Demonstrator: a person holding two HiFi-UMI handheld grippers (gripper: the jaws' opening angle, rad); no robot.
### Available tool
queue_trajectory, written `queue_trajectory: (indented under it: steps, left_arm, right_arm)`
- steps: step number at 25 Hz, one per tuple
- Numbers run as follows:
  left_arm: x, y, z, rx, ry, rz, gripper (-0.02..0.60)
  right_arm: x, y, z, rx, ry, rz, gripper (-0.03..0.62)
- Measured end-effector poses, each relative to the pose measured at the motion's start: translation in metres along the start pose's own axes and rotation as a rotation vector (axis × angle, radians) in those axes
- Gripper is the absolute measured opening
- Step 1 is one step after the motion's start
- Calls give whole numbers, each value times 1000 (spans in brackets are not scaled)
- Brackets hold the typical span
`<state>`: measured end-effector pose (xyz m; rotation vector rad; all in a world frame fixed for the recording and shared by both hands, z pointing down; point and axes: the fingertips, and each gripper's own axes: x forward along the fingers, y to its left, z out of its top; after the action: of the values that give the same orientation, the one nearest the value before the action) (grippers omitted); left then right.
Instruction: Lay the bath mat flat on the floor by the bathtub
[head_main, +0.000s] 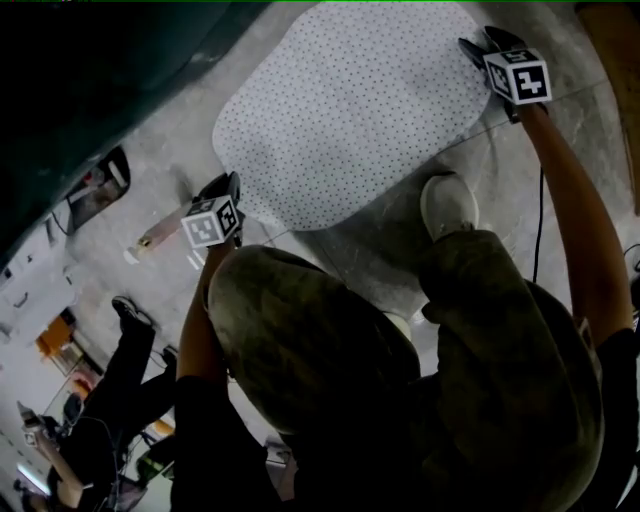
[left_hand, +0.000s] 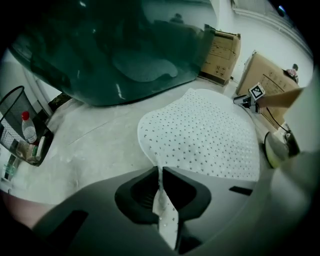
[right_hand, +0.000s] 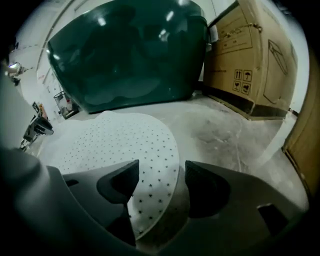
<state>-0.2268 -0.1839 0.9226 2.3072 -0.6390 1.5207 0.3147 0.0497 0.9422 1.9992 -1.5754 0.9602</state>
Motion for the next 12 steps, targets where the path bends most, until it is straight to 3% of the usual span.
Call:
queue_trajectory:
  steps: [4,5,7,10,12]
  left_arm:
    - [-1,-3,0,20,-1,-2,44]
    - [0,-3,1,22,2,-3,43]
    - [0,-3,1,31,15,-2,43]
    - [2,-3,2,50,31,5,43]
    - [3,0,2,36,28,14,43]
  right_arm:
    - [2,-7,-10,69,9,-23,293]
    - [2,-7,-9,74,12,-27,239]
    - [3,-7,-9,110,25,-21,202]
    - [-3,-1,-7,208,21,21,87]
    - [-12,4,-1,262,-29,31,74]
